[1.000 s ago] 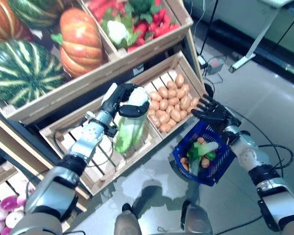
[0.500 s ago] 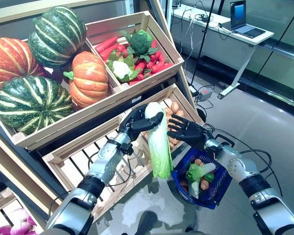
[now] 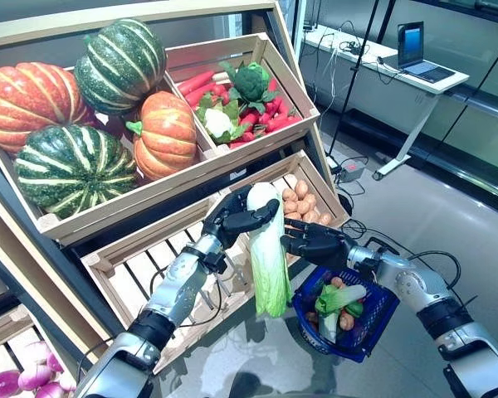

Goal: Put vegetables into the basket

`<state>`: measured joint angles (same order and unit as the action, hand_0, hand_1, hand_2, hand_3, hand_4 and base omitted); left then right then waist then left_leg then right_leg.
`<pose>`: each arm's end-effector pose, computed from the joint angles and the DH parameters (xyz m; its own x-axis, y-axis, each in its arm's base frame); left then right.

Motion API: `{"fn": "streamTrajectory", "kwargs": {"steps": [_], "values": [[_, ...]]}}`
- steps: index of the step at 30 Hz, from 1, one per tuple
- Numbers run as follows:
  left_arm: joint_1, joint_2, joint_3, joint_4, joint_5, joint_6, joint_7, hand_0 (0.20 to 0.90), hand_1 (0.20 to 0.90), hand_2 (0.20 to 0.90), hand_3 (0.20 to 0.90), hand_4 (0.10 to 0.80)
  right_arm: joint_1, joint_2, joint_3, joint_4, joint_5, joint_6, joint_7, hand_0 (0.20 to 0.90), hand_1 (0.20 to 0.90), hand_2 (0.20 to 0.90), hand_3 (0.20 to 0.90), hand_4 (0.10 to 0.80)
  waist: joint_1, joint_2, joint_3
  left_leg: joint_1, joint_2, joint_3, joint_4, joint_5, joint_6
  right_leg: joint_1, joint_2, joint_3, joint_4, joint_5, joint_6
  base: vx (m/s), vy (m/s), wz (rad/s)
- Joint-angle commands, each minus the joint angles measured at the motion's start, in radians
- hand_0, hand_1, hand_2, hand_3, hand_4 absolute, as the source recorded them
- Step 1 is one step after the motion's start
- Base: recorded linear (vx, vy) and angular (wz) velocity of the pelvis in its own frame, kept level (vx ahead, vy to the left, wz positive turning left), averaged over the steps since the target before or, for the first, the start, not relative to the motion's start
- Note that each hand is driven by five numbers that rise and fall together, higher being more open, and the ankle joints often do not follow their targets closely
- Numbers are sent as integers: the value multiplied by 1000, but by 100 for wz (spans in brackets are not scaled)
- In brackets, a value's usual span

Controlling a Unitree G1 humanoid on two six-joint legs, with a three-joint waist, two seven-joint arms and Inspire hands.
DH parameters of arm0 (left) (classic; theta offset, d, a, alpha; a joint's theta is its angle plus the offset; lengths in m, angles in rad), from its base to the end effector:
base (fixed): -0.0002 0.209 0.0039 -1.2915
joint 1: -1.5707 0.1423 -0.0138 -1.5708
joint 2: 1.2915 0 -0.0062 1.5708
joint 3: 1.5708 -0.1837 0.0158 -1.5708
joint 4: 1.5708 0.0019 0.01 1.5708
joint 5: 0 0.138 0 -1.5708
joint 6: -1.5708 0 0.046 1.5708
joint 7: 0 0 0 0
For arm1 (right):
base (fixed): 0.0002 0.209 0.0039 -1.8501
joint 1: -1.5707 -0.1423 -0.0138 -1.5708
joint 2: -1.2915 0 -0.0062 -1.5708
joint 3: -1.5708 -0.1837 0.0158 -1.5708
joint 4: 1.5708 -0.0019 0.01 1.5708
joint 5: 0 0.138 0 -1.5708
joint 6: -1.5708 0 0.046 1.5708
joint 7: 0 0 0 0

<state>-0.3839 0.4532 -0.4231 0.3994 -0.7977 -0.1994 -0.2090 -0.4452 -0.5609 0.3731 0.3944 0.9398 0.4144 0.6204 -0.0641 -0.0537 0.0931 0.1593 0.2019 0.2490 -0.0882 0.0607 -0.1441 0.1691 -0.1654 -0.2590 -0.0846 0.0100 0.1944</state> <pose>0.2663 0.1753 0.0568 0.9056 -0.4202 0.0566 0.4224 0.8821 -0.2086 0.2728 -0.2000 0.0602 0.5823 0.7761 -0.2420 -0.6159 0.6154 0.4919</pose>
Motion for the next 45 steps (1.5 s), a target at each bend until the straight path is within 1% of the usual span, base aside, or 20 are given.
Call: {"fn": "streamTrajectory", "kwargs": {"steps": [1, 5, 7, 8, 9, 11, 16, 19, 22, 27, 31, 39, 45], "values": [[-118, -32, 1, -136, -89, -76, -61, 300, 300, 300, 300, 400, -55, -17, 80, -72, 4, 23, 169, 900, 900, 900, 900, 800, 22, -5, -68, -14, 17, 5, 1, -22, 7, -28, -16, 11, 4, 44, -38, 31, -7, 1], [-109, -38, -11, -139, -95, -68, -91, 300, 300, 300, 300, 400, -51, -2, 95, -75, 60, 94, 273, 900, 900, 900, 900, 800, 27, -5, -69, -6, 16, 2, 1, -24, 7, -18, -14, 12, 2, 43, -40, 32, 3, 2], [-107, -40, -13, -139, -95, -65, -102, 300, 300, 300, 300, 400, -50, 4, 96, -76, 77, 113, 310, 900, 900, 900, 900, 800, 29, -4, -70, -5, 16, 1, 1, -25, 7, -15, -14, 11, 2, 42, -40, 19, 9, 5], [-107, -39, -17, -140, -95, -59, -112, 300, 300, 300, 300, 400, -46, 12, 97, -80, 117, 143, 353, 900, 900, 900, 900, 800, 33, -3, -70, -3, 15, -2, 1, -26, 6, -11, -14, 9, 1, 41, -40, 14, 10, 5], [-107, -39, -17, -140, -96, -59, -112, 300, 300, 300, 300, 400, -46, 12, 96, -80, 117, 143, 353, 900, 900, 900, 900, 800, 33, -3, -70, -3, 15, -2, 1, -26, 6, -11, -14, 9, 1, 41, -40, 13, 11, 8], [-105, -36, -18, -130, -109, -48, -128, 300, 300, 300, 300, 400, -31, 37, 86, -79, 196, 175, 401, 900, 900, 900, 900, 800, 38, -2, -74, -2, 14, -9, 1, -27, 4, -7, -15, 7, -1, 41, -38, 7, 8, 10], [-103, -43, -2, -94, -123, -42, -151, 300, 300, 300, 300, 400, -13, 70, 58, -69, 227, 196, 452, 900, 900, 900, 900, 800, 39, -1, -81, -4, 15, -16, 1, -27, 2, -7, -17, 8, -3, 40, -36, 1, 7, 4], [-101, -48, 3, -85, -117, -40, -156, 300, 300, 300, 300, 400, -5, 77, 49, -62, 215, 200, 480, 900, 900, 900, 900, 800, 39, -1, -84, -5, 15, -18, 1, -27, 1, -9, -18, 9, -3, 40, -35, 0, 0, 0], [-101, -42, 8, -62, -122, -46, -177, 300, 300, 300, 300, 400, -4, 75, 47, -56, 200, 204, 550, 900, 900, 900, 900, 800, 38, 0, -85, -6, 16, -17, 1, -25, 0, -12, -18, 10, -3, 42, -35, -13, 7, 4], [-118, -43, 11, -32, -128, -51, -189, 300, 300, 300, 300, 400, -17, 80, 53, -39, 207, 220, 561, 900, 900, 900, 900, 800, 35, -1, -84, -8, 15, -19, 1, -24, 2, -14, -16, 16, -3, 41, -37, 0, 0, 0], [-124, -45, 10, -24, -126, -55, -191, 300, 300, 300, 300, 400, -20, 86, 57, -34, 210, 226, 592, 900, 900, 900, 900, 800, 32, 1, -83, -7, 15, -18, 1, -25, 3, -15, -15, 20, -3, 40, -38, 0, 0, 0], [-124, -55, 22, -36, -158, -59, -201, 300, 300, 300, 300, 400, -5, 106, 51, -19, 191, 226, 559, 900, 900, 900, 900, 800, 30, 3, -82, -7, 14, -22, 1, -26, 2, -16, -16, 25, -3, 41, -36, 0, 0, 0], [-129, -93, 4, -91, -193, -72, -197, 300, 300, 300, 300, 400, -10, 137, 78, 25, 143, 238, 477, 900, 900, 900, 900, 800, 31, 4, -80, -5, 14, -25, 1, -27, 4, -15, -14, 28, -3, 39, -39, 0, 0, 0]]}}
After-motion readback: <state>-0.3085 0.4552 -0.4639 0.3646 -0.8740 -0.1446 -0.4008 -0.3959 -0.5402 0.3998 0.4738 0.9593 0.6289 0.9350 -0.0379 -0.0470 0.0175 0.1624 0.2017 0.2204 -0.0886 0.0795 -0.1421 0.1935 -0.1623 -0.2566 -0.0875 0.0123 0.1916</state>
